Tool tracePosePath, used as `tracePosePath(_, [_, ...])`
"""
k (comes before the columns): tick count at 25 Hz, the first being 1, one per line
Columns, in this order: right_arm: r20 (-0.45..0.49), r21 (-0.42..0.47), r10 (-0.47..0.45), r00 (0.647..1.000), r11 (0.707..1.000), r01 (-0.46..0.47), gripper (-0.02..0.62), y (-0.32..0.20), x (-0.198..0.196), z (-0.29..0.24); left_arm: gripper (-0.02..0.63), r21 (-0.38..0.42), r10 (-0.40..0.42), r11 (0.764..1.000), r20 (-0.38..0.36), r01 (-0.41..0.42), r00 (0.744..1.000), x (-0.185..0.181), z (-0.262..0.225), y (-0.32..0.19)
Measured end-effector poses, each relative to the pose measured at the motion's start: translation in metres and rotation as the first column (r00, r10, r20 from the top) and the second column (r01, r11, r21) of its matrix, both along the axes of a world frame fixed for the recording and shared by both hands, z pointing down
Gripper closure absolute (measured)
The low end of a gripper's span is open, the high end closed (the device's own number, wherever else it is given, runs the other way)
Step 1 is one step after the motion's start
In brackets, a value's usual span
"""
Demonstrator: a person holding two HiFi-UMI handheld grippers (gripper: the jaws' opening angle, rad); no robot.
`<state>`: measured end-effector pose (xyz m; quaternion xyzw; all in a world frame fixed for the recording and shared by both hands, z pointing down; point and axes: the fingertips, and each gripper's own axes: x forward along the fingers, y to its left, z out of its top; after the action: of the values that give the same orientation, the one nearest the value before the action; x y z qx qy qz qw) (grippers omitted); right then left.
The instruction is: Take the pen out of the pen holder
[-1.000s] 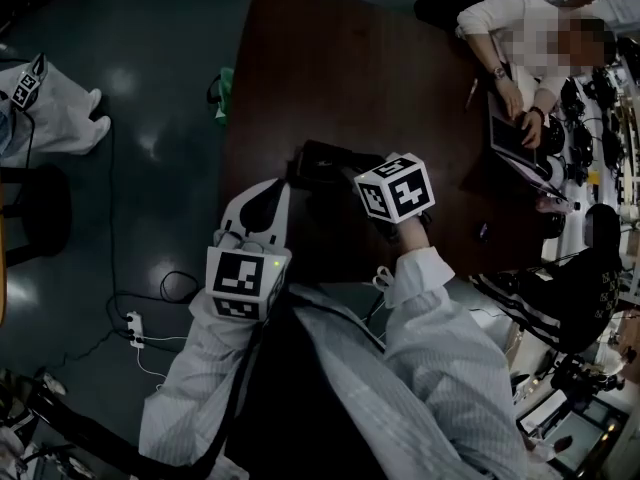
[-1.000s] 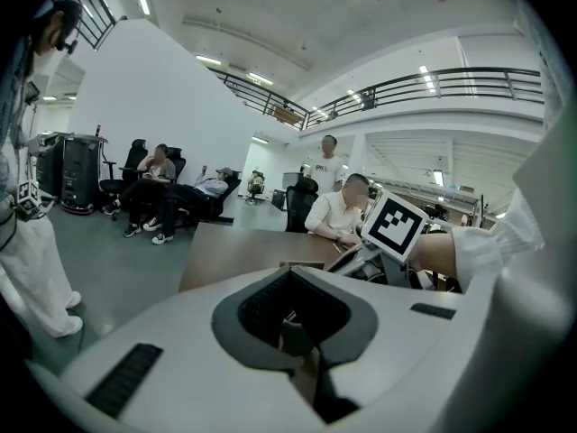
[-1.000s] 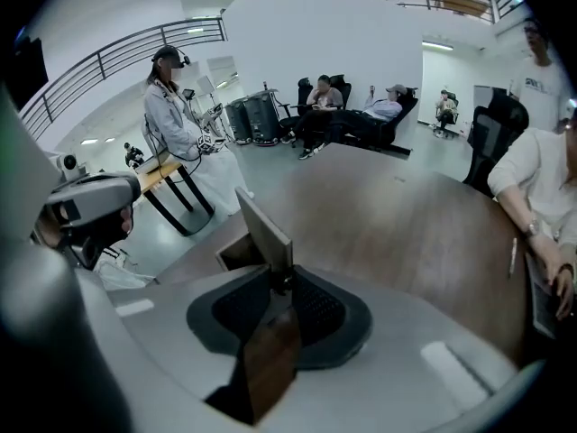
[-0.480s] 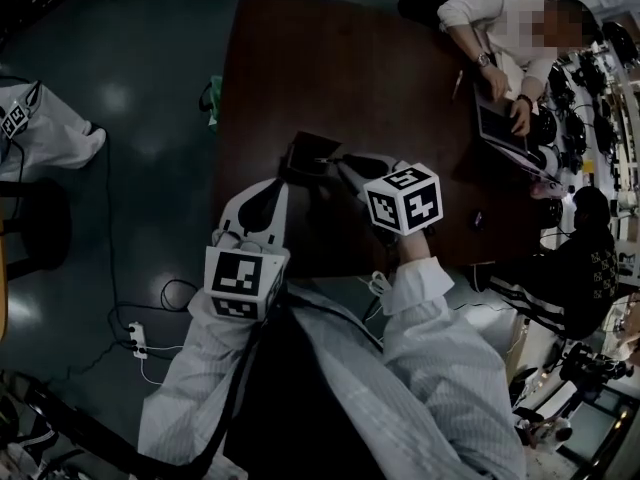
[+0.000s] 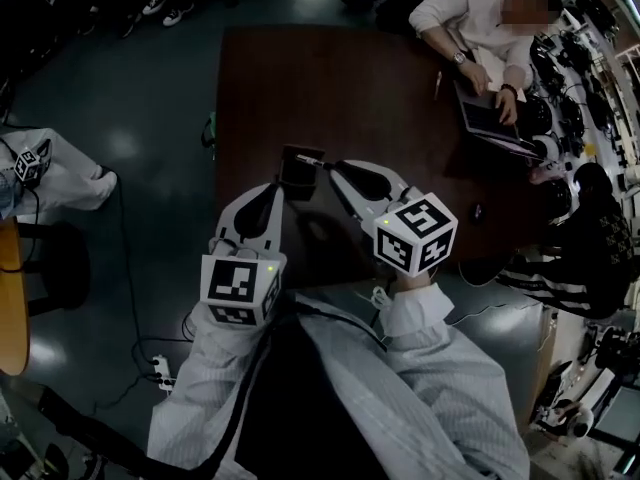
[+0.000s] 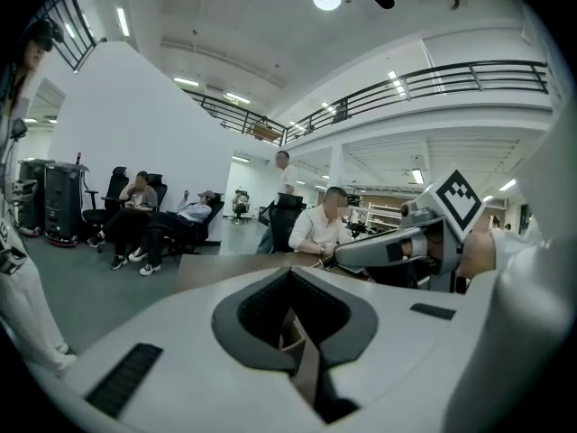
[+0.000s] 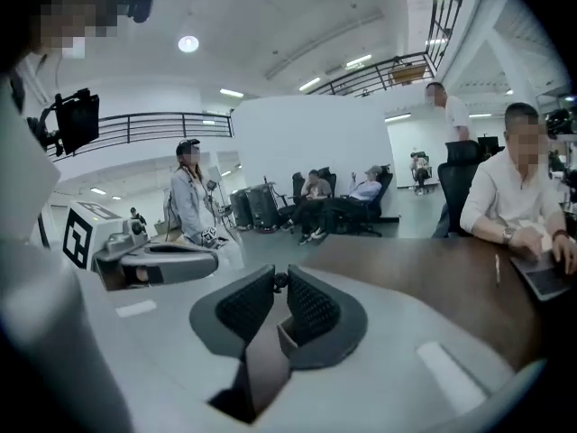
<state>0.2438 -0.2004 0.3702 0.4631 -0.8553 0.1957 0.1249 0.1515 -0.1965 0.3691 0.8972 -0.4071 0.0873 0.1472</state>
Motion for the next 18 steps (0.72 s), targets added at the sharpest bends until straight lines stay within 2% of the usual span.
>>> tracePosePath(6, [0.143, 0.162, 0.059, 0.988, 0.983, -0.082, 0.548, 0.022, -0.010, -0.040, 0.601, 0.064, 0.020, 0.998, -0.019, -0.019, 1.000, 0.007, -0.028, 0.005])
tracePosePath(8, [0.162, 0.199, 0.086, 0.983, 0.973, -0.117, 0.548, 0.028, -0.012, -0.045, 0.601, 0.073, 0.021, 0.997, -0.028, -0.019, 0.999, 0.008, -0.034, 0.007])
tracePosePath(18, [0.171, 0.239, 0.086, 0.981, 0.963, -0.126, 0.548, 0.033, -0.018, -0.050, 0.601, 0.104, 0.022, 0.994, -0.018, -0.020, 1.000, 0.008, -0.044, 0.006])
